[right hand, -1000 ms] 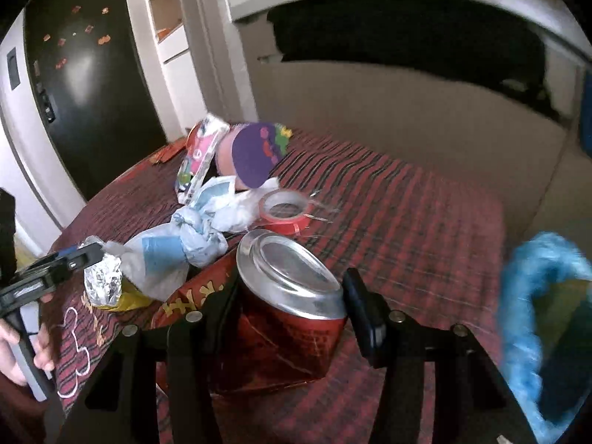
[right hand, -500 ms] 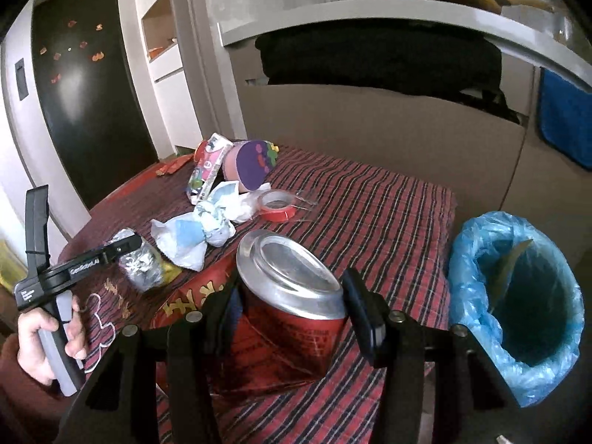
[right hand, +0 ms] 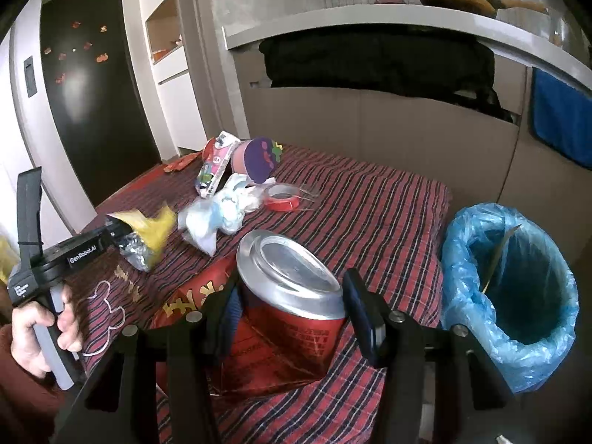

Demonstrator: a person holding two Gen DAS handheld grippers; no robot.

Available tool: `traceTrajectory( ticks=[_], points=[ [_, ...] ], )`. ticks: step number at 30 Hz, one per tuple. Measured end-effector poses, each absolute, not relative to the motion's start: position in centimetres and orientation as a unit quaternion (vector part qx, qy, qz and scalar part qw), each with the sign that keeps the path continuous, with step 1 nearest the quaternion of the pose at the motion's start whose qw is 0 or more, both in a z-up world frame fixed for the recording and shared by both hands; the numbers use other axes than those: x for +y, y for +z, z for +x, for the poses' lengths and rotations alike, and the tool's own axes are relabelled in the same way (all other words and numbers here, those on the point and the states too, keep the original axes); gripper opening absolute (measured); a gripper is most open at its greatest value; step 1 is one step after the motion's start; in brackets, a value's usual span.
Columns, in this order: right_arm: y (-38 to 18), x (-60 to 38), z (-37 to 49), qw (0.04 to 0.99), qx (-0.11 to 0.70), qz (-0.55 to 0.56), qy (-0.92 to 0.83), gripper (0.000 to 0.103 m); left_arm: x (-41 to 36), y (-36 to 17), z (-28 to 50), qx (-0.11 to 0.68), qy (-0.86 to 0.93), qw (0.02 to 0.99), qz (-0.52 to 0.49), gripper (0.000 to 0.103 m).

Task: Collect trash
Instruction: 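Grasp the foil snack wrapper with the left tool while the right tool holds the can, then carry the foil wrapper and red can over the bin with both tools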

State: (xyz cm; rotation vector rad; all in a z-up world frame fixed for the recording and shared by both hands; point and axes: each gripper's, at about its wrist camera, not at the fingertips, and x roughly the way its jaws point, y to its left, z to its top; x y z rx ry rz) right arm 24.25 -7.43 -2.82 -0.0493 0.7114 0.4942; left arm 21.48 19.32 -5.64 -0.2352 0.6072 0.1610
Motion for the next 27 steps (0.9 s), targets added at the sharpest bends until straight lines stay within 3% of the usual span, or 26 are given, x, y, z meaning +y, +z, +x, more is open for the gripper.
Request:
traceTrajectory(
  ticks=[13, 27],
  points=[
    [0.0, -9.9, 21.8, 0.924, 0.302, -0.002, 0.234, 0.050, 15.0, -0.6, 18.8, 0.250, 0.053, 0.964, -0.073, 0.009],
    [6.6, -18.3, 19.2, 0.966, 0.204, -0.012, 0.155, 0.050, 1.3, 6.8, 20.5, 0.181, -0.081, 0.980, -0.014, 0.009]
  ],
)
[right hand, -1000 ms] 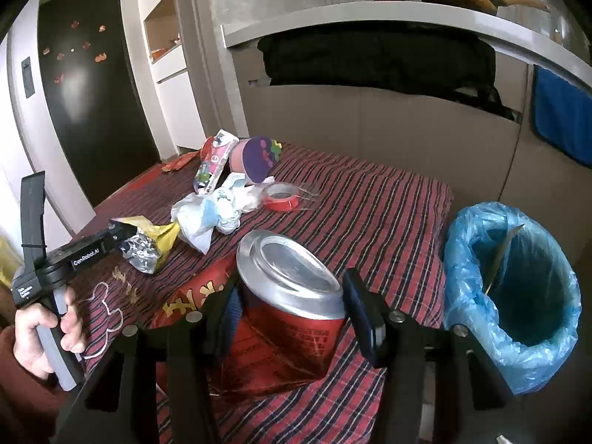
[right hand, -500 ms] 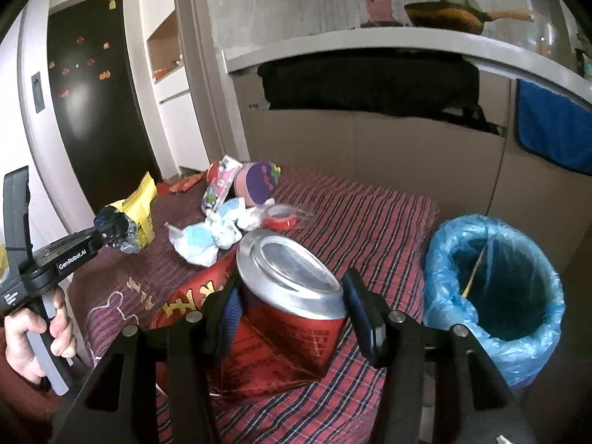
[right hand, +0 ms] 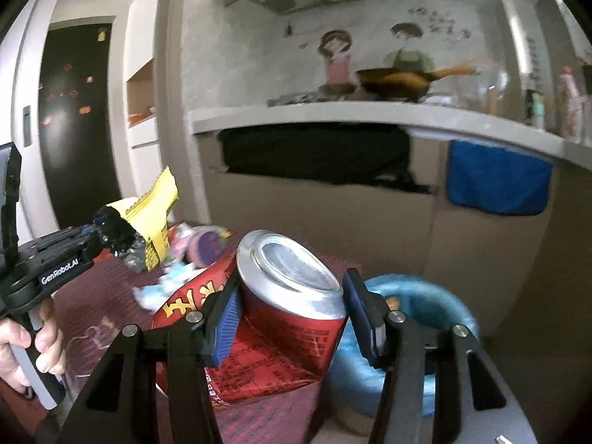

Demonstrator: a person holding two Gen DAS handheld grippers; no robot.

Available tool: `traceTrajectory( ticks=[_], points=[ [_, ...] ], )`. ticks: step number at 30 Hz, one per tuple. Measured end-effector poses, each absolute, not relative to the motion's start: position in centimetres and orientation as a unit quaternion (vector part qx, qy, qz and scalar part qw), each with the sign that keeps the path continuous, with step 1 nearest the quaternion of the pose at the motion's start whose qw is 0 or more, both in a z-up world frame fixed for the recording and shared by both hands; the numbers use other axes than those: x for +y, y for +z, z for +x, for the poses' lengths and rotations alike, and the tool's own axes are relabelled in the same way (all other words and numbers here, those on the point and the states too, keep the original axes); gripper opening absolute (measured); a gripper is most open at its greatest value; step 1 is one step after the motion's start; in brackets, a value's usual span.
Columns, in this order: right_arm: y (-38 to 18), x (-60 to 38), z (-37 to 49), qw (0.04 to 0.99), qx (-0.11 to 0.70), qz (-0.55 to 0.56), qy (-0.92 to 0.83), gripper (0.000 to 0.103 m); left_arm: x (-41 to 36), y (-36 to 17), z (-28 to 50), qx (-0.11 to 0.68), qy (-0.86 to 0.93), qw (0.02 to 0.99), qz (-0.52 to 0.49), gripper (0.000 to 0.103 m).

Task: Collect trash
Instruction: 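Carry the foil wrapper and red can over the bin with both tools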

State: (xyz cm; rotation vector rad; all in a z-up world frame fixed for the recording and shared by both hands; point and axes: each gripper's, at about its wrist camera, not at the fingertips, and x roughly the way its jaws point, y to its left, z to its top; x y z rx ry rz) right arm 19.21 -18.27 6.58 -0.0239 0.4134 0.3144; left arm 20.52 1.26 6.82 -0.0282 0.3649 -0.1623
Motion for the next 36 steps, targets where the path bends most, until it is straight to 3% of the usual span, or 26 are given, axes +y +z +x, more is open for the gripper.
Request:
traceTrajectory(
  ticks=[16, 36],
  points=[
    [8.4, -29.7, 20.6, 0.985, 0.169, -0.009, 0.023, 0.050, -10.9, 4.7, 26.2, 0.208, -0.163, 0.964, 0.035, 0.009],
    [2.9, -34.3, 25.8, 0.973, 0.230, 0.018, -0.018, 0.050, -14.5, -1.3, 33.3, 0.276, -0.180, 0.942, 0.063, 0.009]
  ],
)
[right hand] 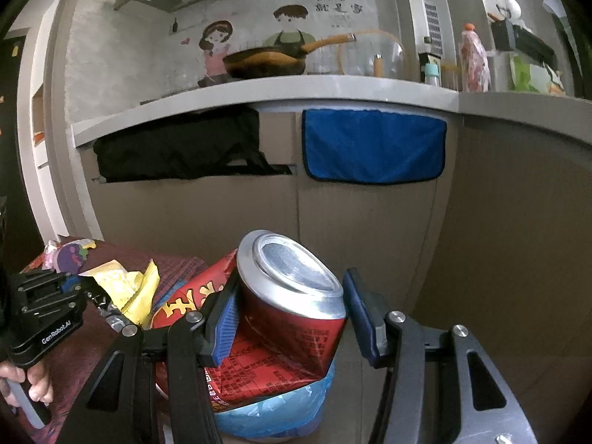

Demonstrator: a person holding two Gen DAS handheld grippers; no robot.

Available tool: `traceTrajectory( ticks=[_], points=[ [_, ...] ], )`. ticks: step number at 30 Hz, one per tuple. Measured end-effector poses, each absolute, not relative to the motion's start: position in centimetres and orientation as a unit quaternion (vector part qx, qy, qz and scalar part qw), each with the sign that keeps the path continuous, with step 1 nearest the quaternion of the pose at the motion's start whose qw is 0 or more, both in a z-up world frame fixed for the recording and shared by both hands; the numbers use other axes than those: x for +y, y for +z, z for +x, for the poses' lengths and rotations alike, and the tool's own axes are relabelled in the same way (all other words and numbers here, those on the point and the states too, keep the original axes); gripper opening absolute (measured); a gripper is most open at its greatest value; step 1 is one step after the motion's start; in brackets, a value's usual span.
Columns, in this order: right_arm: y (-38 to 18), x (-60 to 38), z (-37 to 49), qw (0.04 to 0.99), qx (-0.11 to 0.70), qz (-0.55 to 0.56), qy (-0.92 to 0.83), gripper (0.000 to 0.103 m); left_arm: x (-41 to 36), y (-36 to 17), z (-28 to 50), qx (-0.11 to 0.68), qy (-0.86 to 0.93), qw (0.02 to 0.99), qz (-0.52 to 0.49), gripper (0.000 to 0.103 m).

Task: Collect trash
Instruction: 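Carry the foil wrapper and red can over the bin with both tools, then open both tools to drop the wrapper and can into the bin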

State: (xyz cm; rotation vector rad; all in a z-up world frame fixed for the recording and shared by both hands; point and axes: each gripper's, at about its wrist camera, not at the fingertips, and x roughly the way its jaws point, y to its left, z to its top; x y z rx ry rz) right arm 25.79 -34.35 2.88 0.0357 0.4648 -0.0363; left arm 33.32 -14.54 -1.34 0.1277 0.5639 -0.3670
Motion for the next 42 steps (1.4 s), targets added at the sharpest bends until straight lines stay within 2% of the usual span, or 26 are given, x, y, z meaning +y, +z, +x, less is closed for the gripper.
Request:
traceTrajectory(
  ticks=[19, 20, 22, 23, 24, 25, 27, 37, 42],
  points=[
    [-1.7, -34.2, 31.5, 0.959, 0.282, 0.014, -0.019, 0.051, -16.5, -5.2, 39.9, 0.346, -0.209, 0.912, 0.073, 0.011],
    [-2.0, -34.1, 31.8, 0.959, 0.284, 0.014, -0.018, 0.051, -16.5, -5.5, 40.4, 0.357, -0.216, 0.907, 0.062, 0.014],
    [-2.7, -33.9, 32.5, 0.955, 0.296, 0.012, -0.015, 0.052, -16.4, -6.0, 41.3, 0.378, -0.218, 0.899, 0.043, 0.029],
    [-3.2, -33.9, 32.8, 0.952, 0.305, 0.013, -0.013, 0.056, -16.3, -6.2, 41.4, 0.379, -0.219, 0.898, 0.037, 0.041],
    [-3.5, -33.9, 33.1, 0.950, 0.311, 0.012, -0.011, 0.068, -16.1, -6.2, 41.4, 0.378, -0.221, 0.899, 0.031, 0.048],
    [-3.8, -33.9, 33.1, 0.950, 0.313, 0.011, -0.009, 0.073, -16.0, -6.1, 41.4, 0.377, -0.222, 0.899, 0.028, 0.050],
    [-4.1, -33.7, 33.0, 0.950, 0.311, 0.008, -0.005, 0.073, -15.8, -6.0, 41.3, 0.377, -0.220, 0.899, 0.026, 0.054],
    [-2.9, -33.4, 31.5, 0.953, 0.300, -0.010, -0.025, 0.073, -15.4, -4.1, 40.7, 0.365, -0.239, 0.900, -0.017, 0.054],
    [-1.4, -34.2, 30.8, 0.955, 0.295, 0.002, -0.044, 0.073, -17.0, -2.7, 42.5, 0.366, -0.242, 0.898, -0.018, 0.059]
  ],
)
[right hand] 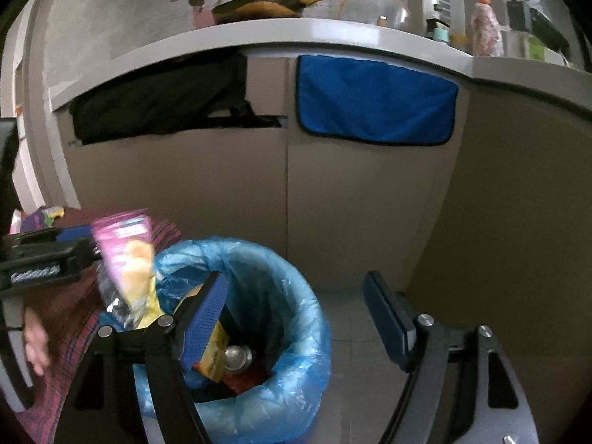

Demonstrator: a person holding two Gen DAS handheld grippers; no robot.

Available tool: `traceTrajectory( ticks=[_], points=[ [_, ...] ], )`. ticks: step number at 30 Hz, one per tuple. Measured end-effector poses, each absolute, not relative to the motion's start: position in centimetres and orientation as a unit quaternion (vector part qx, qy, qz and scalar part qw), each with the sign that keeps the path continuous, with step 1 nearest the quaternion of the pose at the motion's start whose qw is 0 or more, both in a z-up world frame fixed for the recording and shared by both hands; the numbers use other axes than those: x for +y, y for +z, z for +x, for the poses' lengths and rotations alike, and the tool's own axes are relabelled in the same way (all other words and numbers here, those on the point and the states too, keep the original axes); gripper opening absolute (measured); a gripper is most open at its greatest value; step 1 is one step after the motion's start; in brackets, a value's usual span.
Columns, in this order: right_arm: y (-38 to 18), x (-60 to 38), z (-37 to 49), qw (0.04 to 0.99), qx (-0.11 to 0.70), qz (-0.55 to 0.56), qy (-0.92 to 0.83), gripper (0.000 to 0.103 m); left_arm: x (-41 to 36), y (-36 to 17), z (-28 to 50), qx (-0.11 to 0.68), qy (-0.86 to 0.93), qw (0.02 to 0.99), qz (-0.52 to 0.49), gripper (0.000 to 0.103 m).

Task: Collect trash
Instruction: 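Open both tools to drop the wrapper and can into the bin, then move both tools back over the remaining trash on the table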

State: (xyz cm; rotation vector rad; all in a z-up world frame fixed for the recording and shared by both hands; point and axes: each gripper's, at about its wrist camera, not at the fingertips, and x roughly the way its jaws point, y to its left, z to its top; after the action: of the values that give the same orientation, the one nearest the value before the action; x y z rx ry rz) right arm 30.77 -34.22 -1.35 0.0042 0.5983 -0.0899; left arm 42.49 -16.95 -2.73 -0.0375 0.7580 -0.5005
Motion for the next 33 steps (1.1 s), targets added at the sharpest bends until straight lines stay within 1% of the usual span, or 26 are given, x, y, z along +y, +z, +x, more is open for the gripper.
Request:
traceTrajectory(
  ticks=[6, 10, 14, 18, 21, 22, 24, 27, 29, 33],
  points=[
    [-0.2, -35.2, 29.8, 0.954, 0.294, 0.022, -0.051, 0.073, -18.1, -6.7, 42.3, 0.442, -0.250, 0.861, 0.028, 0.059],
    [0.2, -35.2, 29.4, 0.953, 0.296, 0.030, -0.052, 0.073, -16.8, -6.8, 40.9, 0.447, -0.253, 0.857, 0.027, 0.059],
    [0.8, -34.7, 29.1, 0.953, 0.295, 0.055, -0.027, 0.073, -13.2, -4.6, 39.3, 0.415, -0.229, 0.881, 0.005, 0.060],
    [1.8, -32.9, 28.5, 0.954, 0.281, 0.096, 0.039, 0.074, -8.1, -2.1, 37.4, 0.357, -0.184, 0.916, -0.004, 0.062],
    [2.5, -30.3, 28.7, 0.949, 0.281, 0.110, 0.095, 0.078, -3.7, -0.4, 36.0, 0.320, -0.143, 0.937, -0.014, 0.064],
    [2.8, -29.1, 28.8, 0.950, 0.277, 0.102, 0.105, 0.080, -2.4, 0.0, 35.6, 0.313, -0.133, 0.940, -0.016, 0.064],
    [3.3, -26.2, 29.0, 0.951, 0.269, 0.079, 0.129, 0.081, 0.8, 0.7, 34.7, 0.299, -0.108, 0.948, -0.018, 0.065],
    [3.5, -21.8, 29.7, 0.943, 0.281, 0.051, 0.171, 0.081, 5.2, 1.1, 33.8, 0.284, -0.076, 0.956, -0.022, 0.065],
    [3.3, -18.0, 30.4, 0.940, 0.299, 0.002, 0.163, 0.081, 8.4, 1.4, 33.0, 0.275, -0.053, 0.959, -0.028, 0.065],
    [2.8, -12.7, 31.1, 0.933, 0.303, -0.025, 0.195, 0.075, 15.8, 1.0, 33.2, 0.262, 0.002, 0.964, -0.043, 0.067]
  ],
)
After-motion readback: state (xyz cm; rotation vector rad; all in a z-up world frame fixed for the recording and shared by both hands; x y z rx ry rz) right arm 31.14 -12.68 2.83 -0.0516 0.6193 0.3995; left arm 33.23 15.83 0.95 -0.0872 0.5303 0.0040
